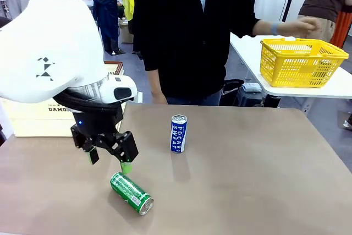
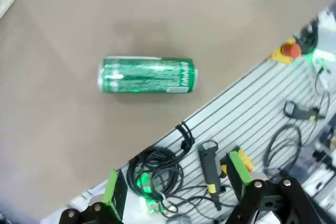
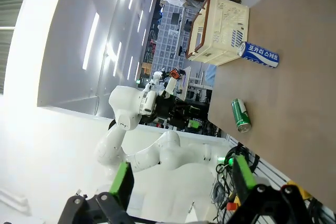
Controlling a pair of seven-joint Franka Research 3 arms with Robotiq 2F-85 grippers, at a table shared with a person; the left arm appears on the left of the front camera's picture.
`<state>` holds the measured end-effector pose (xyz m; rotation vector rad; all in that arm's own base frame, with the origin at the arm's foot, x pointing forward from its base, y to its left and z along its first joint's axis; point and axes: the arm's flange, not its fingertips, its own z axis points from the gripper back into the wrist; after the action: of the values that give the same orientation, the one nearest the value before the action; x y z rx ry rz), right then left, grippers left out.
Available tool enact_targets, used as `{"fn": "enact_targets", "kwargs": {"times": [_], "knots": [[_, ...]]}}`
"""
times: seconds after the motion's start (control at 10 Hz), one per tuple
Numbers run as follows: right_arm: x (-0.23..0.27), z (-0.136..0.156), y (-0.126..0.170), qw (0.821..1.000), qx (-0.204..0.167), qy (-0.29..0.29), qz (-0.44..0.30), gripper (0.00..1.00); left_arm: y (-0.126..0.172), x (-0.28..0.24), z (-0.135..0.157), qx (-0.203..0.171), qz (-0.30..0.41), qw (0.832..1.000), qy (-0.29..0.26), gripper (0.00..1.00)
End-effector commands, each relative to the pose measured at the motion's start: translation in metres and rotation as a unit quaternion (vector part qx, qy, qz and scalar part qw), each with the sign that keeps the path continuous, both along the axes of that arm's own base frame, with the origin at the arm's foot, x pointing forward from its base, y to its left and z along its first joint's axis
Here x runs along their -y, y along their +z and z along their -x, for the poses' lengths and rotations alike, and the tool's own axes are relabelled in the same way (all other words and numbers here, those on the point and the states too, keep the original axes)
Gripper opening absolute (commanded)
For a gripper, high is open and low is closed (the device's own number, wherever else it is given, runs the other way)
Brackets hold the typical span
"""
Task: Place the drinks into the Shopping basket.
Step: Pick up one drink and place it into the Shopping basket.
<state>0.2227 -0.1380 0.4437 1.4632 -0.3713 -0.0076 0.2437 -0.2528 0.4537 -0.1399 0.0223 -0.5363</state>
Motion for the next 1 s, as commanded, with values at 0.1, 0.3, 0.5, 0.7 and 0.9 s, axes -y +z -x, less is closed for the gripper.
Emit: {"fn": "enact_targets", "kwargs": {"times": [0.1,0.3,0.5,0.7,0.9], "knots": [[0.0,-0.001,0.009,1.0,-0.006,-0.003,-0.01,1.0,-0.019,0.008,-0.007,0.003,0.071,0.915,-0.396,1.0],[0.0,-0.001,0.009,1.0,-0.006,-0.003,-0.01,1.0,-0.035,-0.003,-0.009,-0.011,0.09,0.78,-0.619,1.0],[0.0,-0.001,0.009,1.0,-0.006,-0.003,-0.01,1.0,-0.042,-0.015,-0.012,-0.005,0.083,0.662,-0.745,1.0],[0.0,-0.001,0.009,1.0,-0.006,-0.003,-0.01,1.0,-0.044,-0.02,-0.01,0.067,0.088,0.56,-0.821,1.0],[0.0,-0.001,0.009,1.0,-0.006,-0.003,-0.01,1.0,-0.044,-0.016,-0.014,0.117,0.098,0.559,-0.815,1.0]]}}
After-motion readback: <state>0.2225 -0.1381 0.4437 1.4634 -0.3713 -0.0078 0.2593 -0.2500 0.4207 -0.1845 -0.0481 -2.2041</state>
